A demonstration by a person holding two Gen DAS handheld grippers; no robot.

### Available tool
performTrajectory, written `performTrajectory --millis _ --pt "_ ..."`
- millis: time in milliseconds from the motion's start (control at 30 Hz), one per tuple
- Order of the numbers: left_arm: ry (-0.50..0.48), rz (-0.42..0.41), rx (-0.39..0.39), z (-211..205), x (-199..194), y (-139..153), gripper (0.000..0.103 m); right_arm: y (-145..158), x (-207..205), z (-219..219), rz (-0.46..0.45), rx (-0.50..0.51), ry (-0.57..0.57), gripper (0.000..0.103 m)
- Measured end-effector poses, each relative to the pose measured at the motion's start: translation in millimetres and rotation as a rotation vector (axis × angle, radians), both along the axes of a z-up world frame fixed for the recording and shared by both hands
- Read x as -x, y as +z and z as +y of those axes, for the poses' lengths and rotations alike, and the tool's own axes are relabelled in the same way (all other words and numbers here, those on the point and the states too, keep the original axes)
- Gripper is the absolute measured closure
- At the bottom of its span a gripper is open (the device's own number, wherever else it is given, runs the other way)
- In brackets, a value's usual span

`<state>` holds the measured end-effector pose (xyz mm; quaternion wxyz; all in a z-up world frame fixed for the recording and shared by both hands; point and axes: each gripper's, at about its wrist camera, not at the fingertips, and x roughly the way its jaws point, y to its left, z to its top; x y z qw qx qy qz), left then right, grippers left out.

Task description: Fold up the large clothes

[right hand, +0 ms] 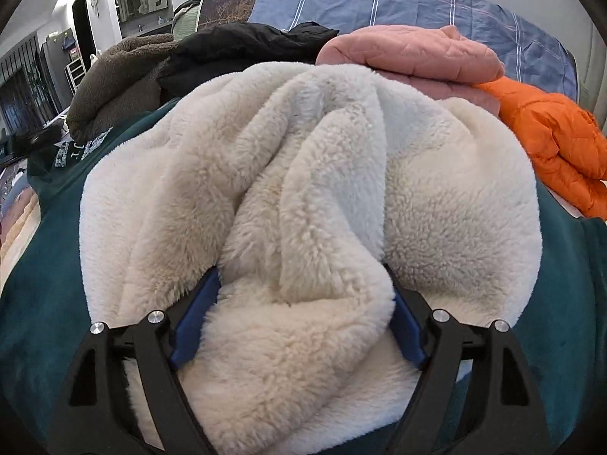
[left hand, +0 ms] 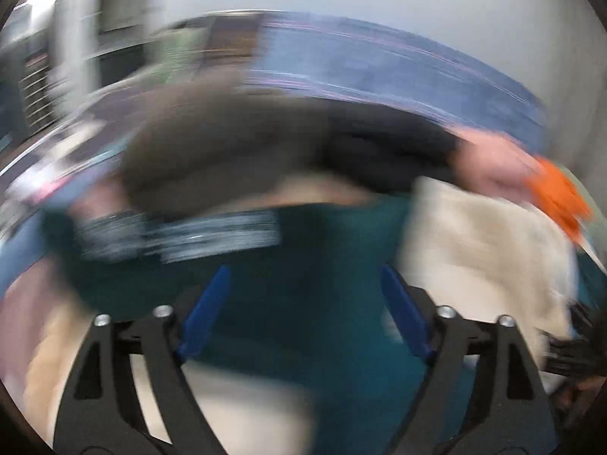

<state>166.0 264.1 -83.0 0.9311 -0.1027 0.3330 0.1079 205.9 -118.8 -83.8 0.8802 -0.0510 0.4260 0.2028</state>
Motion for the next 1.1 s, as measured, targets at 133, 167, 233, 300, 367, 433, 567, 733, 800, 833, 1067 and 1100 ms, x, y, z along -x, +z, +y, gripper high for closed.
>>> performTrajectory --millis 133,167,233,300,367,433,567,733,800,833,1067,1100 --pt "0.328 0.022 0.191 119 33 -27 0.016 -1 1 2 -0.004 0.001 -0.002 0.02" --pt "0.382 0.005 0.242 141 39 -33 0.016 -3 -1 1 -0.005 0.001 -0.003 0.02" --pt "0.457 -0.017 0.323 183 38 -40 0.015 -3 1 1 -0.006 0.002 -0.003 0.02" --pt "0.434 -0.008 0.365 209 22 -45 0.011 -3 -1 1 -0.006 -0.002 -0.002 0.019" --pt "0.452 0.045 0.349 224 4 -51 0.011 -4 -2 1 -0.001 -0.011 -0.002 0.018" --pt "0.537 0.089 0.339 238 -11 -62 0.032 -4 -2 2 -0.006 -0.005 -0.003 0.018" --pt "0.539 0.02 0.526 248 -7 -69 0.098 -4 -2 2 -0.008 -0.004 -0.004 0.018" --pt "0.309 -0.155 0.222 154 -7 32 0.098 -4 -1 1 -0.007 -0.007 -0.003 0.018" --pt "0.108 -0.245 0.186 94 -8 78 0.098 -4 -1 1 -0.007 -0.009 -0.003 0.018" --pt "0.025 -0.272 0.172 66 -9 94 0.098 -4 -1 1 -0.006 -0.01 -0.003 0.018" --pt "-0.54 -0.241 0.082 -151 -33 100 0.074 21 16 -34 0.018 -0.074 -0.037 0.018" --pt "-0.584 -0.208 0.087 -169 -36 88 0.07 27 21 -46 0.024 -0.095 -0.047 0.018"
